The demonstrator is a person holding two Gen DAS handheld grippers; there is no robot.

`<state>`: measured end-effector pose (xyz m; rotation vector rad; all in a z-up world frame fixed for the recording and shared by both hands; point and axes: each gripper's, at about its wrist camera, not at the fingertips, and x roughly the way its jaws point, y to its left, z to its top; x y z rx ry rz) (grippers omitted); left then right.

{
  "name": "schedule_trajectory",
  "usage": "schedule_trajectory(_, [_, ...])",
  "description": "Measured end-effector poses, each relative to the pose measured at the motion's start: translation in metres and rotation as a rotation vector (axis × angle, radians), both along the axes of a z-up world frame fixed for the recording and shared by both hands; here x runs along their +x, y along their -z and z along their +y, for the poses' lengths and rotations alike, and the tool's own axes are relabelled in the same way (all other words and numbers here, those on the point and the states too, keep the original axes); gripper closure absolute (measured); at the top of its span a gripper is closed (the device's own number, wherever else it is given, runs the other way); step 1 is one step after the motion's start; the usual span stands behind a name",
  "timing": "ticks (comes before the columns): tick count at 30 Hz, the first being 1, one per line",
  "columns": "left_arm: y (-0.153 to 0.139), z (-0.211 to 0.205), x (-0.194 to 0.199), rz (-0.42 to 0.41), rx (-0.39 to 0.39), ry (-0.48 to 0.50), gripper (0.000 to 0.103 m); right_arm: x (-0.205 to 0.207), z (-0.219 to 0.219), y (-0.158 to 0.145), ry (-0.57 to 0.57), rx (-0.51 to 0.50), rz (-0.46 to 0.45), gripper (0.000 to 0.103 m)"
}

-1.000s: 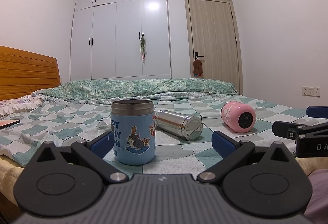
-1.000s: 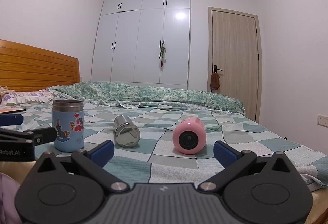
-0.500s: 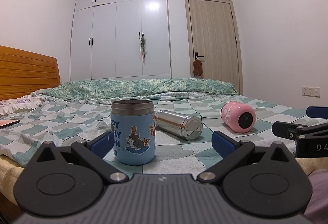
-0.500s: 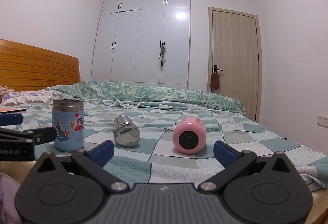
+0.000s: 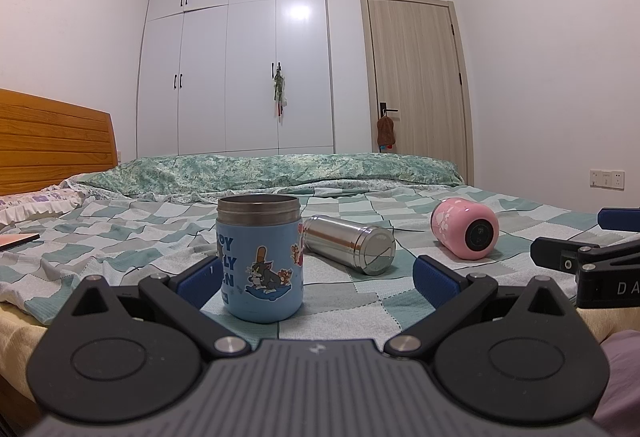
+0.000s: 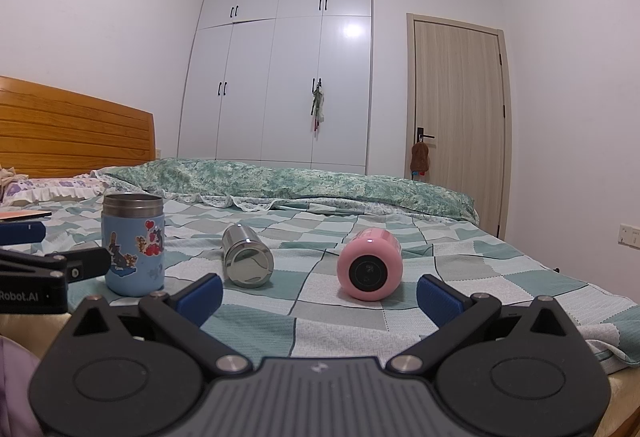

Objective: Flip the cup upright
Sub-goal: 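Move the right gripper to the lying silver bottle and close around it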

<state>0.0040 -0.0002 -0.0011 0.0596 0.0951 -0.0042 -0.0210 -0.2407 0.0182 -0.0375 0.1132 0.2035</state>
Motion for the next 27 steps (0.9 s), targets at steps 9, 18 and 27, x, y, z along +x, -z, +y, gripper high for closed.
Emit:
schedule_trajectory(9, [-0.004, 0.002, 0.002, 0.035, -0.015, -0.001, 0.000, 0.013, 0.002, -0.003, -0.052, -0.008, 0.064, 0.000])
schedule_trajectory(18, [-0.030, 0.024, 0.020, 0.049, 0.007, -0.018, 0.000, 0.068, 0.036, -0.015, -0.155, -0.115, 0.164, 0.000])
schedule_trajectory(27, [-0.044, 0.067, 0.043, 0.074, 0.002, -0.069, 0.000, 0.133, 0.074, -0.024, -0.203, -0.169, 0.282, 0.000])
